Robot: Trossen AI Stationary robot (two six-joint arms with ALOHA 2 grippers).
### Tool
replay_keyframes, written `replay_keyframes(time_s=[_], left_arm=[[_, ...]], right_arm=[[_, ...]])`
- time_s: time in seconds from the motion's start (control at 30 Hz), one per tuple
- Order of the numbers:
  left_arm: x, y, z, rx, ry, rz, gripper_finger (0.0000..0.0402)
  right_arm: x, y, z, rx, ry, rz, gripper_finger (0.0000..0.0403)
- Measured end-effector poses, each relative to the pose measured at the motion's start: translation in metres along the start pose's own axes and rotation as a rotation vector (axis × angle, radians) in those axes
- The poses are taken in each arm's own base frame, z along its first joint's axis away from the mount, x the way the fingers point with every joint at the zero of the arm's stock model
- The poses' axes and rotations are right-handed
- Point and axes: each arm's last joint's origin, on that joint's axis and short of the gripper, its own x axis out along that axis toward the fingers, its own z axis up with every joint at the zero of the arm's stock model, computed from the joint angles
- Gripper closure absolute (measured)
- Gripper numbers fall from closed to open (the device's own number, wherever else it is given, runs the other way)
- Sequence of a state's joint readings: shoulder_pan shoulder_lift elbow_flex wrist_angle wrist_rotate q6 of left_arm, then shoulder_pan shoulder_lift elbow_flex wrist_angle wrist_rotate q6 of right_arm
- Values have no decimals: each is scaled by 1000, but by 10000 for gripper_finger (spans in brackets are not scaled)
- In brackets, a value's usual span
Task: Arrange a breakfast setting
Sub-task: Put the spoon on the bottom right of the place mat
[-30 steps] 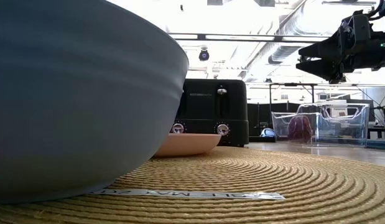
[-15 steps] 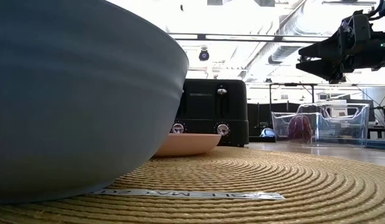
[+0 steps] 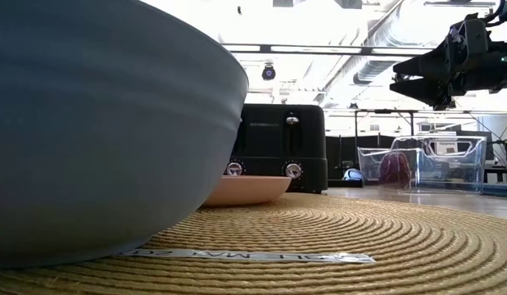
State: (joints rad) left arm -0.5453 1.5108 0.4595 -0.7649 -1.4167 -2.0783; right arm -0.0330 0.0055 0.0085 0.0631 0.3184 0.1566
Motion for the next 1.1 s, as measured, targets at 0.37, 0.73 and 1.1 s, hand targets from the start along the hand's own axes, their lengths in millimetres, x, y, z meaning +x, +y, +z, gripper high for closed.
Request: replay_keyframes(time_s=[0.37,0.73,1.1], left_arm=[[-2,-17,6,91,-103,-53,137],[-6,-53,23,238,-145,-54,137],[8,-69,36,339,-151,28,137]], right_arm=[[0,0,0,0,0,0,119],[0,0,0,0,0,0,119],[0,0,0,0,0,0,119]])
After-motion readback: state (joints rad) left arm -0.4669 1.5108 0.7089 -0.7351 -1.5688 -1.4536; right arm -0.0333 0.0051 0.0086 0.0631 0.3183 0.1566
